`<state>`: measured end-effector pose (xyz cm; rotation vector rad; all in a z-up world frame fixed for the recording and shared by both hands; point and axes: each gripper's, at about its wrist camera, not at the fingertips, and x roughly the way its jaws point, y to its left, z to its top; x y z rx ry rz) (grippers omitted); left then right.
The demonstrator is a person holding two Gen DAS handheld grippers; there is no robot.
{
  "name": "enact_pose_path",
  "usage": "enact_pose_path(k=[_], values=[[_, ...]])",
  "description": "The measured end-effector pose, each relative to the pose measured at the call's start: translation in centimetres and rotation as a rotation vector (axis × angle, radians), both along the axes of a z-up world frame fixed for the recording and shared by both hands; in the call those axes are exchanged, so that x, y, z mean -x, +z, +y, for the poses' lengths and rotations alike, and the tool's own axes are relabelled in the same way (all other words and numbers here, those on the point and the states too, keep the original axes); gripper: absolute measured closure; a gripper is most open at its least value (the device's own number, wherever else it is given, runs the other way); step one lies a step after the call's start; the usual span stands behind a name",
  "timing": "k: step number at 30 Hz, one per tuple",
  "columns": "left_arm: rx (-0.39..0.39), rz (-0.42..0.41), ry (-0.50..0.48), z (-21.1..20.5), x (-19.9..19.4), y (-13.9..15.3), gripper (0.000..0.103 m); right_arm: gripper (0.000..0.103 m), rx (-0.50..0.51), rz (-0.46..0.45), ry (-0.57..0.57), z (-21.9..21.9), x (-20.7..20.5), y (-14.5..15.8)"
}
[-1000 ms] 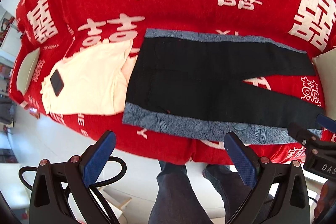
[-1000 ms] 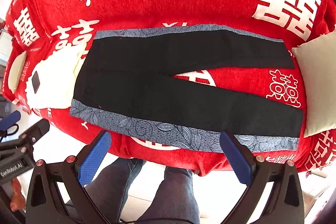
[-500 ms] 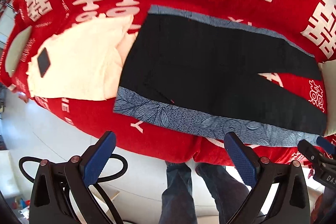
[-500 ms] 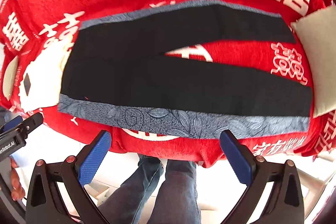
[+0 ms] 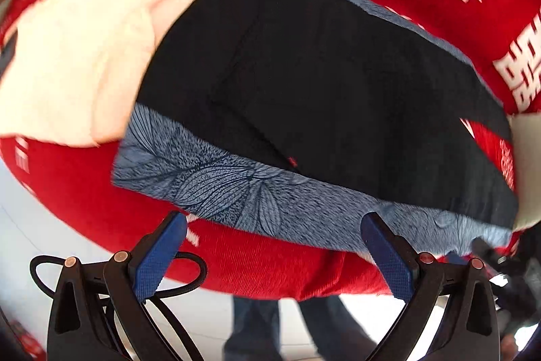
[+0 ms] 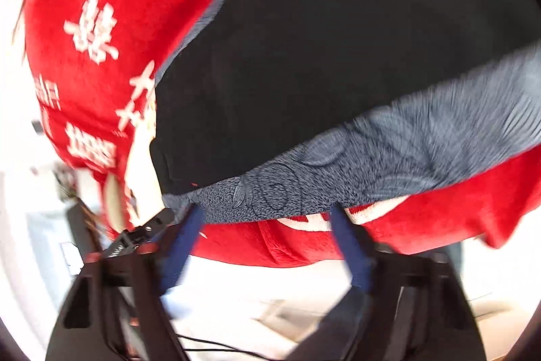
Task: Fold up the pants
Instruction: 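Lower both grippers onto the trousers' patterned edge and close on it, then lift the gripped edge with both grippers and fold it over the trousers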
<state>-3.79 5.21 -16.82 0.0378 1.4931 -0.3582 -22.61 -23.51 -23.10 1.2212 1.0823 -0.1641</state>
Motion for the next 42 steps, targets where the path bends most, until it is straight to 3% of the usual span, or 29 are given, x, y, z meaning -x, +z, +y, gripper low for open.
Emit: enact_pose_path(k=[4,10,18,20,22,28,31,33,34,35,39,42], values=[[0.058,0.05,0.055,1.7,0.5,-2.4,0.0,0.037,-0.123,-0.063,-0.069,0.4,2.0,-3.0],[0.153,0.101,0.107,2.5,0.5,-4.3,0.0,0.037,-0.176,-0.136,-0.151,-0.1,3.2,-5.2],[0.19,0.099,0.122,1.3,-0.1,-4.4,0.0,0.039,-0.283,-0.256,-0.249,-1.2,2.2,-6.5],[0.218,0.127,0.127,1.1,-0.1,-4.4,0.0,0.07,-0.314,-0.267,-0.269,-1.2,1.7,-6.6],[0.241,0.151,0.137,0.7,-0.1,-4.5,0.0,0.092,-0.337,-0.277,-0.294,-1.4,1.0,-6.4],[0.299,0.183,0.255,0.9,-0.7,-4.8,0.001,0.094,-0.371,-0.375,-0.266,-1.9,0.3,-2.3],[0.292,0.169,0.332,1.6,-1.9,-4.5,0.025,0.094,-0.362,-0.36,-0.251,-2.0,0.5,-1.7],[0.292,0.156,0.336,1.7,-2.5,-4.3,0.059,0.094,-0.354,-0.336,-0.239,-2.0,0.6,-1.8],[0.292,0.153,0.321,1.7,-3.0,-4.3,0.065,0.093,-0.342,-0.301,-0.234,-1.9,0.6,-2.1],[0.274,0.146,0.315,1.7,-3.3,-4.2,0.079,0.093,-0.336,-0.277,-0.236,-1.9,0.6,-2.4],[0.243,0.132,0.286,0.9,-4.2,-2.8,0.083,0.094,-0.295,-0.211,-0.253,-2.5,1.0,-2.4],[0.246,0.087,0.247,-0.5,-5.3,0.5,0.083,0.094,-0.228,-0.226,-0.176,-3.7,-0.9,0.4]])
